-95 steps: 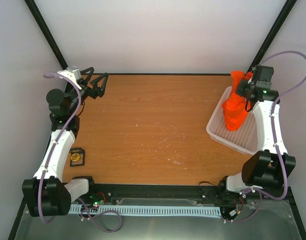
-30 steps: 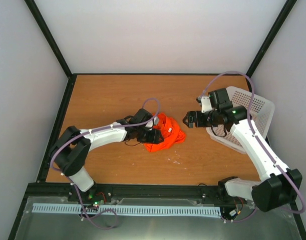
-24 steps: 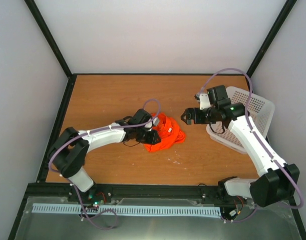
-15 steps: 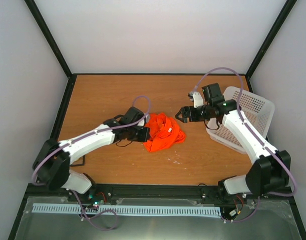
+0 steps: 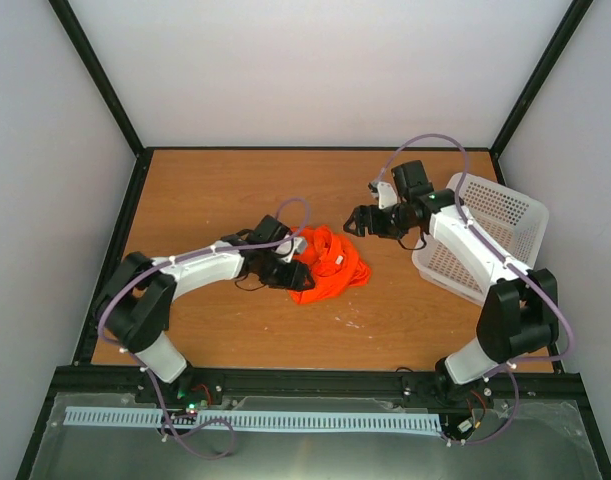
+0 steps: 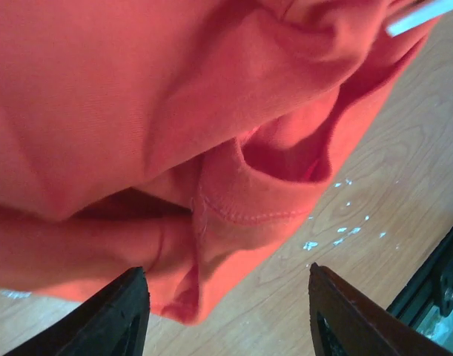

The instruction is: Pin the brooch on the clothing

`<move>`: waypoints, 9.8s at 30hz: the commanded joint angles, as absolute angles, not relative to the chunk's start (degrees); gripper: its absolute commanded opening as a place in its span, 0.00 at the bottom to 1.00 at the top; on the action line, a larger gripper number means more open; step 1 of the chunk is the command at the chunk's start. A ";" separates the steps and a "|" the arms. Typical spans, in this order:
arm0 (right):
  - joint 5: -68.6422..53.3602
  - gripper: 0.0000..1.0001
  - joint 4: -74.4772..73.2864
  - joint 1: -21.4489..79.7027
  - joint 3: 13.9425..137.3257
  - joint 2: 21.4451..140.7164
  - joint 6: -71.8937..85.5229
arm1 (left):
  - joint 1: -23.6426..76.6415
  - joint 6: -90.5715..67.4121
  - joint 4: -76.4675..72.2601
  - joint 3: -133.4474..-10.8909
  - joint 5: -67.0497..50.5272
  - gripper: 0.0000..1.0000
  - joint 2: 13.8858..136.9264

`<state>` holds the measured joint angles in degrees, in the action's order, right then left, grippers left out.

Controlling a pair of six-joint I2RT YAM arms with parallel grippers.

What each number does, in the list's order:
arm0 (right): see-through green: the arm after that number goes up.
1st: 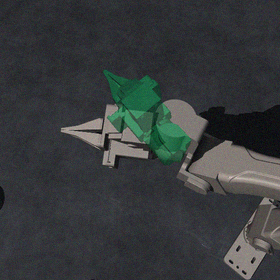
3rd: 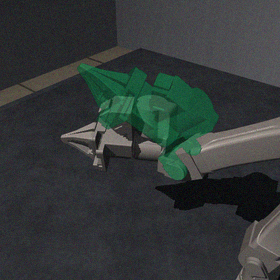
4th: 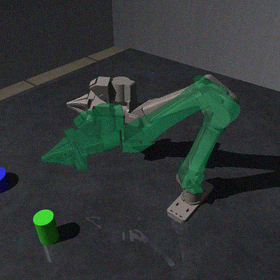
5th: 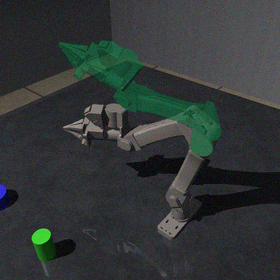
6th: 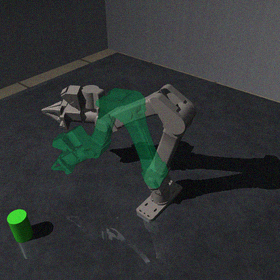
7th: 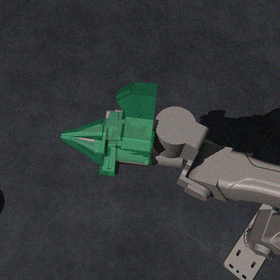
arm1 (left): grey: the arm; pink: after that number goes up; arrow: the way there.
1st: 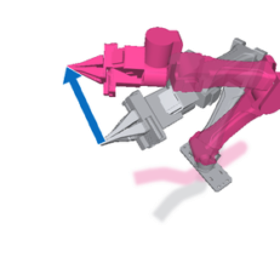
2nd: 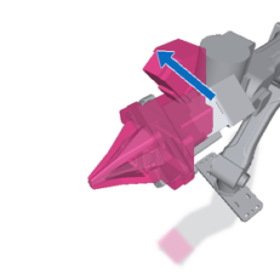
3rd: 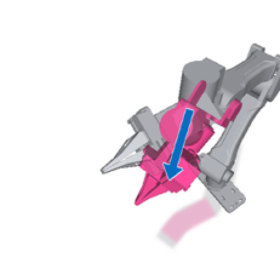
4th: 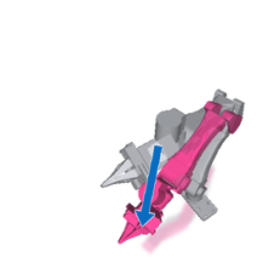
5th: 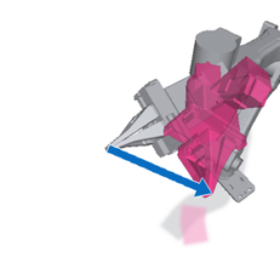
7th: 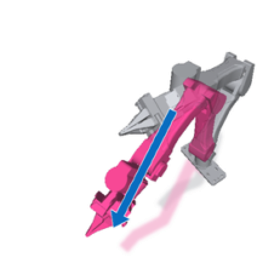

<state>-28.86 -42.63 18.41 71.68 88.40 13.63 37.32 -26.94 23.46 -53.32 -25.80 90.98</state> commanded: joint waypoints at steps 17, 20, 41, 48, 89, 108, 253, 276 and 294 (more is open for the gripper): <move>-29.58 0.85 -40.91 18.62 66.92 79.60 10.21 | 38.25 -29.71 23.81 -58.55 -23.86 0.01 92.99; -32.95 0.84 -37.36 19.77 66.16 79.62 8.36 | 38.23 -29.70 32.31 -58.84 -15.61 0.01 85.35; -34.19 0.77 -18.50 34.32 78.62 102.77 -13.96 | 29.45 -50.22 72.88 -66.78 21.00 0.01 68.70; -35.67 0.75 -26.36 39.61 92.63 118.08 -21.37 | 29.00 -41.24 59.88 -60.99 13.57 0.01 61.11; -28.24 0.03 -22.73 44.47 103.43 62.14 6.36 | 28.89 -20.06 39.38 -120.78 -17.72 0.01 61.53; 31.99 0.88 -29.64 25.88 112.77 106.58 -6.49 | 10.32 -21.64 45.33 -125.39 16.84 0.53 108.64; -3.17 0.58 -45.18 12.16 102.43 117.69 21.04 | 8.01 -32.34 24.68 -93.00 -20.69 1.00 111.72; 6.86 0.38 -51.03 9.07 122.03 144.33 18.48 | 1.17 -25.22 27.69 -111.04 -20.03 1.00 138.95; 3.62 0.52 -59.49 13.03 137.71 139.72 10.61 | 0.88 -22.31 37.30 -116.66 -11.30 1.00 125.97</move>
<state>7.57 -55.61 10.22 142.12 150.95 11.27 0.64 -20.21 36.12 -123.55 -11.86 140.79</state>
